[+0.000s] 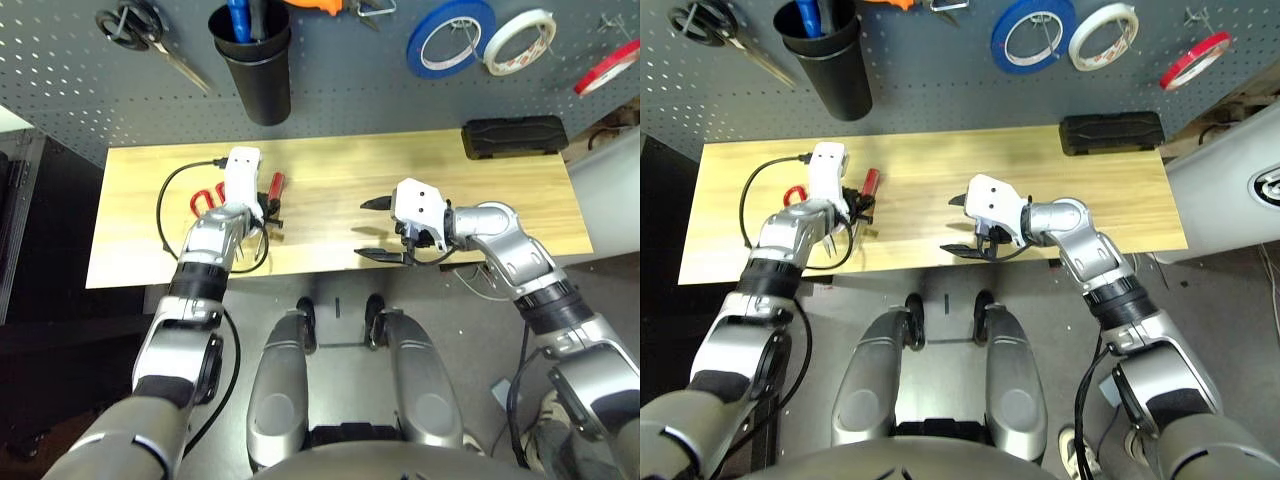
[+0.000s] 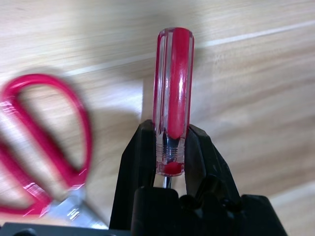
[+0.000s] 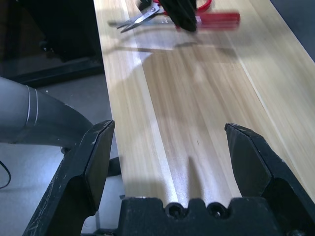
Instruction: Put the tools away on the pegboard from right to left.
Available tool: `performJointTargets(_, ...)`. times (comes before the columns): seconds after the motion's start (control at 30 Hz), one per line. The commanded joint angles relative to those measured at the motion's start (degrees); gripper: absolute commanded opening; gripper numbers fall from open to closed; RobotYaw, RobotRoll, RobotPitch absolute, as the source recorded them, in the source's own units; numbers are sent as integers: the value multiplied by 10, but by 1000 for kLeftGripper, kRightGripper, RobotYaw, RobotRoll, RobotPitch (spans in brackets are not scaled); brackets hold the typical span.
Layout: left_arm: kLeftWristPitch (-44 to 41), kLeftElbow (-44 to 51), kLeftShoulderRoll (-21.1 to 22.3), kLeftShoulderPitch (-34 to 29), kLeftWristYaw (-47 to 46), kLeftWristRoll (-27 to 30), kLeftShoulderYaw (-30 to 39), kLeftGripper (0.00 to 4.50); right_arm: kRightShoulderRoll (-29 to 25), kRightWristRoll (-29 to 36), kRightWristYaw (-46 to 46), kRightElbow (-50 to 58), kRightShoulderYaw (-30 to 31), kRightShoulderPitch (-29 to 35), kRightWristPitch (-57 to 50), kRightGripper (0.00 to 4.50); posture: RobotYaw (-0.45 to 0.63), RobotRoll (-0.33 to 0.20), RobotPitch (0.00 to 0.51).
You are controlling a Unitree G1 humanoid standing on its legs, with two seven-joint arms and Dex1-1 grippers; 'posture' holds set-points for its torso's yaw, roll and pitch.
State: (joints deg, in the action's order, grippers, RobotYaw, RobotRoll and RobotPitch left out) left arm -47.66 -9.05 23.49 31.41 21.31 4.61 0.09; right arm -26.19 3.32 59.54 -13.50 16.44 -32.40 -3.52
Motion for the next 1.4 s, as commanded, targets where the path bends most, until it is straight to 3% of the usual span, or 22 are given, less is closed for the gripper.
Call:
performJointTargets(0.03, -30, 79, 26, -35, 15, 15, 17, 833, -5, 6, 3, -22, -14, 11, 17, 4500, 72, 0, 403)
performJointTargets(0.47, -52, 202, 84, -35, 33, 77, 122, 833, 7, 42, 6, -32, -51, 0, 27, 4500, 79, 0, 346)
performJointTargets(0.87, -16, 163, 131, 46, 35, 97, 153, 833, 7, 115, -18, 61, -111, -7, -42, 4500, 60, 0, 306)
performJointTargets(1.1, -16, 145, 130, 161, 14, 148, 218, 833, 0, 140, -37, 118, -131, -6, -84, 4500, 47, 0, 291)
performJointTargets(1.3, -85, 173, 135, 204, 33, 217, 229, 833, -9, 142, -42, 120, -135, -6, -88, 4500, 43, 0, 292)
performJointTargets(1.4, -134, 201, 139, 194, 38, 255, 233, 833, -9, 145, -46, 122, -136, -7, -91, 4500, 43, 0, 292)
